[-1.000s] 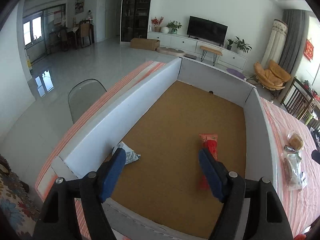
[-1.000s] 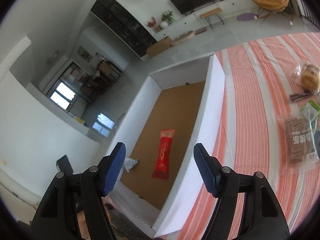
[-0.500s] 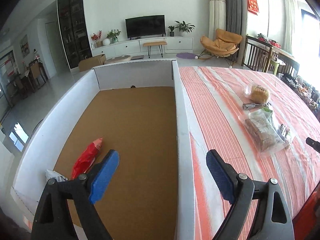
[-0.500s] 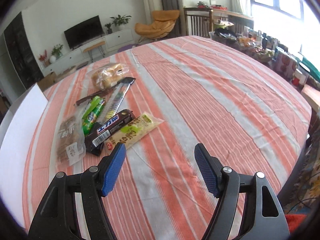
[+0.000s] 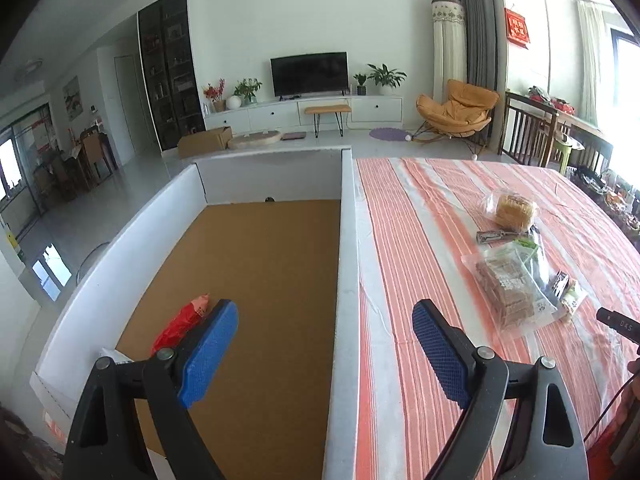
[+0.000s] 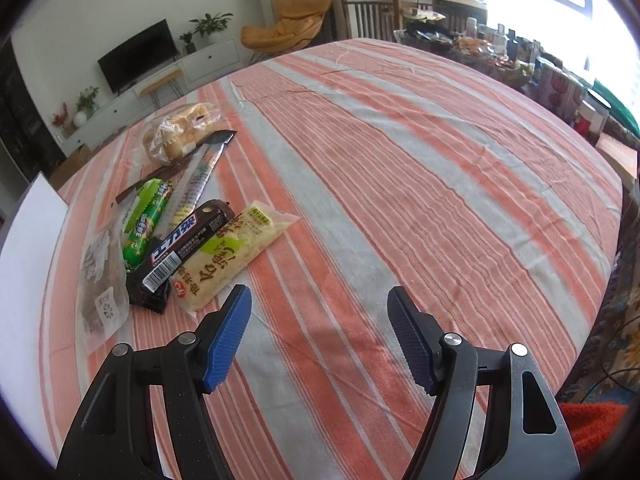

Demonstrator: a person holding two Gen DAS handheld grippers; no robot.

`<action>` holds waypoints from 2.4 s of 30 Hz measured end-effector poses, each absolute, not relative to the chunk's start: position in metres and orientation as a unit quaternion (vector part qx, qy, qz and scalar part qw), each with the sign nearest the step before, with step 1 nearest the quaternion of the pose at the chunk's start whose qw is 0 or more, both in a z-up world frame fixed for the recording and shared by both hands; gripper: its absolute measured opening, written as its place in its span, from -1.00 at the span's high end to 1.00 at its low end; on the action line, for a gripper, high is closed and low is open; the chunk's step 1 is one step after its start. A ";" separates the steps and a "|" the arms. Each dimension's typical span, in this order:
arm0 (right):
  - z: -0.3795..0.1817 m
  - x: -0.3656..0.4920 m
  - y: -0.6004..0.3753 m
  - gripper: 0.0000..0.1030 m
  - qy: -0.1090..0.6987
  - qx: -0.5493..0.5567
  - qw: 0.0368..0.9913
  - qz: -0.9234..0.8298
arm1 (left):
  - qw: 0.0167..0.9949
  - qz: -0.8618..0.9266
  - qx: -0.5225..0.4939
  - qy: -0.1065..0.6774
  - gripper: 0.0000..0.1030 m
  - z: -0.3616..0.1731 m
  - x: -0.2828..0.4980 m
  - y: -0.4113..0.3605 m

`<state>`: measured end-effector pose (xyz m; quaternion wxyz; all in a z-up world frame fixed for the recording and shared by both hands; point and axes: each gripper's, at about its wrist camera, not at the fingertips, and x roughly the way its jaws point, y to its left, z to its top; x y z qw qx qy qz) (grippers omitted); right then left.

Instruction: Organize snacks

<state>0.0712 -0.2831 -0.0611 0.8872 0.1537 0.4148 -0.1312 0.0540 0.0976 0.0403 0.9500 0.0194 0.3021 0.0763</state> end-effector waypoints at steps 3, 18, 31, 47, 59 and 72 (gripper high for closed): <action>-0.057 0.065 -0.290 -0.43 0.399 0.171 0.890 -0.142 | 0.972 0.050 0.023 0.227 -0.90 0.066 0.031 0.069; -0.064 0.057 -0.314 -0.49 0.396 0.228 0.871 -0.182 | 0.886 -0.131 -0.005 0.446 -0.99 -0.047 0.090 -0.060; -0.070 0.060 -0.315 -0.50 0.411 0.232 0.863 -0.181 | 0.890 -0.091 -0.003 0.447 -0.99 -0.085 0.116 -0.046; -0.071 0.065 -0.310 -0.58 0.421 0.214 0.862 -0.183 | 0.888 -0.079 0.035 0.451 -1.00 -0.087 0.117 -0.051; -0.072 0.066 -0.308 -0.59 0.423 0.210 0.862 -0.184 | 0.888 -0.079 0.036 0.451 -1.00 -0.087 0.117 -0.051; -0.073 0.066 -0.306 -0.59 0.425 0.206 0.862 -0.184 | 0.888 -0.079 0.036 0.451 -1.00 -0.088 0.117 -0.051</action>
